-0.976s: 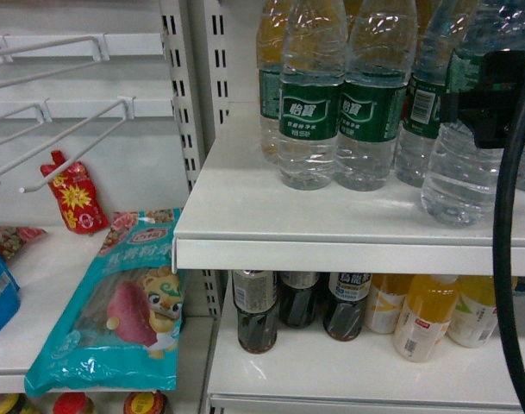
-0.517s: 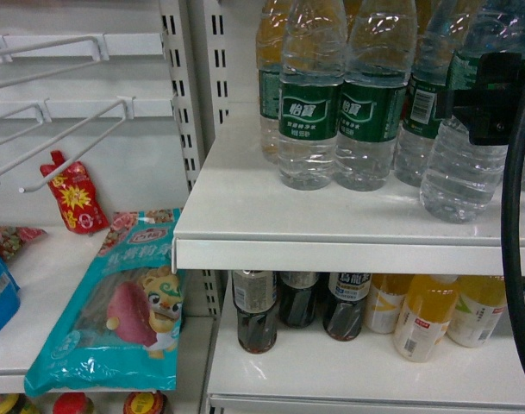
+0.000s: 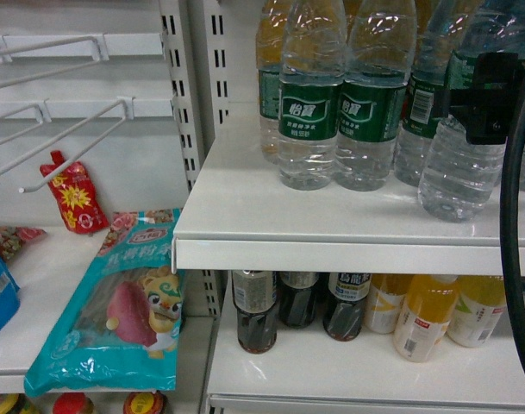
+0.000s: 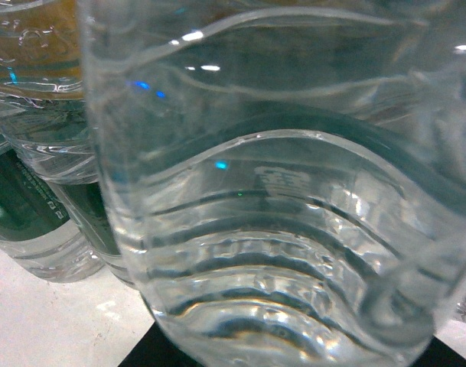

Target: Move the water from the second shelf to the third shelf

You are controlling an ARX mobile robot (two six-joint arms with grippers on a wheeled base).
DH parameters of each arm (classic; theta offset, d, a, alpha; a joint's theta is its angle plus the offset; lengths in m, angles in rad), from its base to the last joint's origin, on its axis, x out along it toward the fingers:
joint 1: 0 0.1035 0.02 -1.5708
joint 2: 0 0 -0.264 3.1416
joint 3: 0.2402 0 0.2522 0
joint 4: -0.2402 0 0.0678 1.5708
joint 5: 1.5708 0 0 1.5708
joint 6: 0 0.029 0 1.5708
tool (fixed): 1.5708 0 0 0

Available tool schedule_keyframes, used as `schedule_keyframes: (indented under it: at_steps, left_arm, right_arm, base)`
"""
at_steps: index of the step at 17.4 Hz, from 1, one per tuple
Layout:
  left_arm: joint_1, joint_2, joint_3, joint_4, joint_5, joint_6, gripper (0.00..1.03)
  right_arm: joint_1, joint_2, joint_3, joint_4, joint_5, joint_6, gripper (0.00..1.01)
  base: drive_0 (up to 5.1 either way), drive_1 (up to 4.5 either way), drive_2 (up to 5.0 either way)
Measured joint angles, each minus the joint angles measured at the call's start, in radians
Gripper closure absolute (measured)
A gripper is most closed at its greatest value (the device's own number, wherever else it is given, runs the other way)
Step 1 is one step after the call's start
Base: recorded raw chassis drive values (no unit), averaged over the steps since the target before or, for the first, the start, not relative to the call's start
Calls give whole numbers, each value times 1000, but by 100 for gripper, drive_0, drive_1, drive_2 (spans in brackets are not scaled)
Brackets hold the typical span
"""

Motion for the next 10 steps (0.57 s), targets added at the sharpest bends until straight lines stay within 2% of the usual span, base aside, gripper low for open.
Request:
schedule_keyframes:
  at_steps: [2,4,5,6,9,10]
  left_arm:
    - [0,0,0,0,0,0,5]
    - [0,0,0,0,0,0,5]
    - [0,0,0,0,0,0,5]
    - [0,0,0,0,0,0,5]
    - [0,0,0,0,0,0,5]
    - [0,0,0,0,0,0,5]
  right_arm:
    - [0,0,0,0,0,-1,63]
    - [0,0,0,-1,-1,1,51]
    - [0,2,0,0,-2,1,43]
    - [-1,0,0,17,-2,1,30]
    - [-3,-57,-14,6,-17,7,1]
    - [-8,-79,-27,-12,-27,12,4]
  base:
    - [0,0,0]
    - [0,0,0]
    - [0,0,0]
    - [0,0,0]
    - [0,0,0]
    - [0,0,0]
